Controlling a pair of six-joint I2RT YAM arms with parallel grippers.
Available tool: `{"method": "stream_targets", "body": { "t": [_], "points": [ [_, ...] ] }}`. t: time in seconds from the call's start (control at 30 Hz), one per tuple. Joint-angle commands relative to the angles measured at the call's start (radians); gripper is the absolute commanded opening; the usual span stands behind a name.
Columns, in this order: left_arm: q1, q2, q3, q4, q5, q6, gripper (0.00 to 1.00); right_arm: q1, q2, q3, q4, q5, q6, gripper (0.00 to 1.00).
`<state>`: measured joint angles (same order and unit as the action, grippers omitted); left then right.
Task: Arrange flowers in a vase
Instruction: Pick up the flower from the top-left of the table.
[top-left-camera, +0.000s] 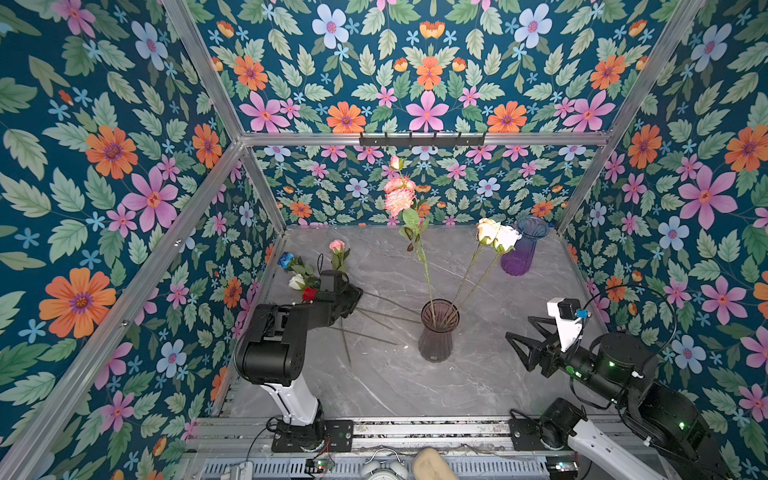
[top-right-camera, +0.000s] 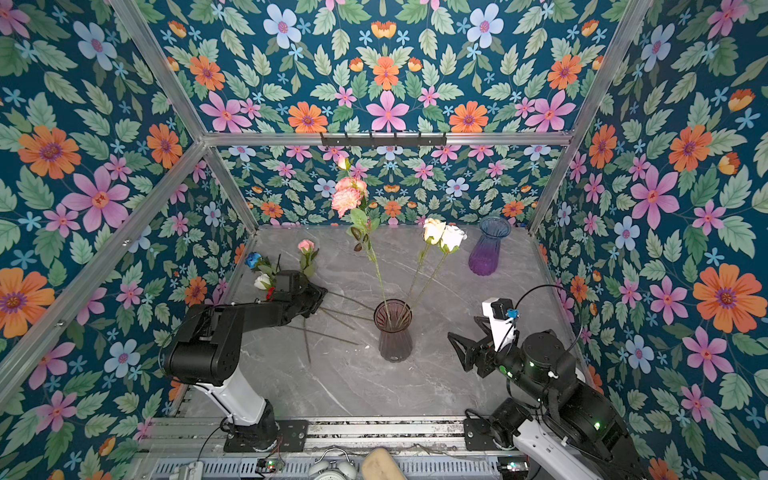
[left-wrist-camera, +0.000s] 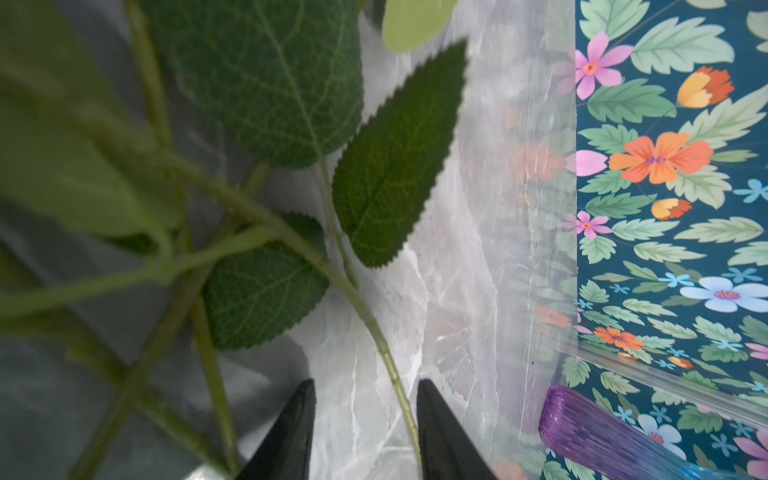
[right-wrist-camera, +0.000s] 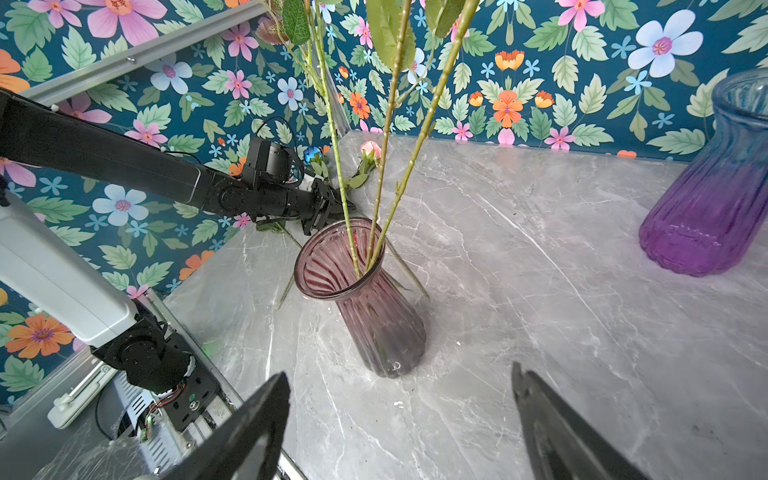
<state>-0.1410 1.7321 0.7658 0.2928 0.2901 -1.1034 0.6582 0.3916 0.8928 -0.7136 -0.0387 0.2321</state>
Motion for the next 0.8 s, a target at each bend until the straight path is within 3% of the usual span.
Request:
{"method": "stream_targets", "body": {
  "t": [0.0, 0.23, 0.3, 0.4, 0.57, 0.77],
  "points": [
    [0.010, 0.045, 0.022, 0.030, 0.009, 0.000, 0.43, 0.001, -0.002, 0.002, 0.004, 0.005, -0.004, 0.86],
    [0.012, 0.146, 0.060, 0.109, 0.047, -0.039, 0.36, 0.001, -0.011, 0.002, -0.007, 0.018, -0.003, 0.86],
    [0.012, 0.150, 0.066, 0.108, 0.048, -0.034, 0.25, 0.001, -0.017, 0.001, -0.007, 0.026, -0.001, 0.86],
    [0.012, 0.158, 0.074, 0.113, 0.064, -0.030, 0.00, 0.000, -0.017, -0.001, -0.007, 0.027, -0.002, 0.86],
    [0.012, 0.111, 0.071, 0.112, 0.072, -0.023, 0.00, 0.001, -0.022, -0.002, -0.009, 0.025, 0.001, 0.86],
    [0.011, -0.101, 0.088, 0.037, 0.039, 0.017, 0.00, 0.001, -0.017, -0.004, -0.004, 0.022, 0.001, 0.86]
  ]
}}
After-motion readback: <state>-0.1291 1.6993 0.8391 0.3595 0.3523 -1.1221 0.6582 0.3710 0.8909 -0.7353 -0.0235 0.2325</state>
